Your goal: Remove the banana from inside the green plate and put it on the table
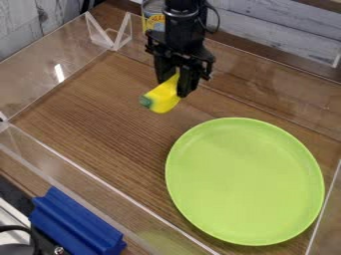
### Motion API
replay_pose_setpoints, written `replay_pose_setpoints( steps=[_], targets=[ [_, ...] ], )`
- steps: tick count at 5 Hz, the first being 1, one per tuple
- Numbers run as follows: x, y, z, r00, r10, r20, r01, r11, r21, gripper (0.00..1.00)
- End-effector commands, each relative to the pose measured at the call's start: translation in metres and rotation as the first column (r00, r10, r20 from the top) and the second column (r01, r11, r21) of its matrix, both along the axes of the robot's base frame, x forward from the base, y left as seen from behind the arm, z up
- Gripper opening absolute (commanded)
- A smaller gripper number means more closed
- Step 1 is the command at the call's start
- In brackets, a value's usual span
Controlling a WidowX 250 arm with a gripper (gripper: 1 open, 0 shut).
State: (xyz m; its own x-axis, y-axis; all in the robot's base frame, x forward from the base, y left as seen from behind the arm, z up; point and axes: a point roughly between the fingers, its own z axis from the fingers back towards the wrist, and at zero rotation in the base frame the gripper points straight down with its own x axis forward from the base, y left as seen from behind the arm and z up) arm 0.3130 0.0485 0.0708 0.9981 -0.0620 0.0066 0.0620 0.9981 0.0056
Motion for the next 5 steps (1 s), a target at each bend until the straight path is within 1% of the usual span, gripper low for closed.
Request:
replay_pose_setpoints(
  steps=[1, 2, 3, 5],
  targets=[
    [0.014, 0.008, 0.01, 0.998, 0.0, 0.059, -0.001, 1.0, 0.014, 0.0],
    [0.02, 0.012, 0.007, 0.998, -0.003, 0.068, 0.002, 1.0, 0.016, 0.0],
    [0.023, 0.014, 0.005, 0.997, -0.006, 0.075, 0.005, 1.0, 0.016, 0.0],
    [0.034, 0.013, -0.009, 0.998, -0.007, 0.066, 0.008, 1.0, 0.0, 0.0]
  ],
)
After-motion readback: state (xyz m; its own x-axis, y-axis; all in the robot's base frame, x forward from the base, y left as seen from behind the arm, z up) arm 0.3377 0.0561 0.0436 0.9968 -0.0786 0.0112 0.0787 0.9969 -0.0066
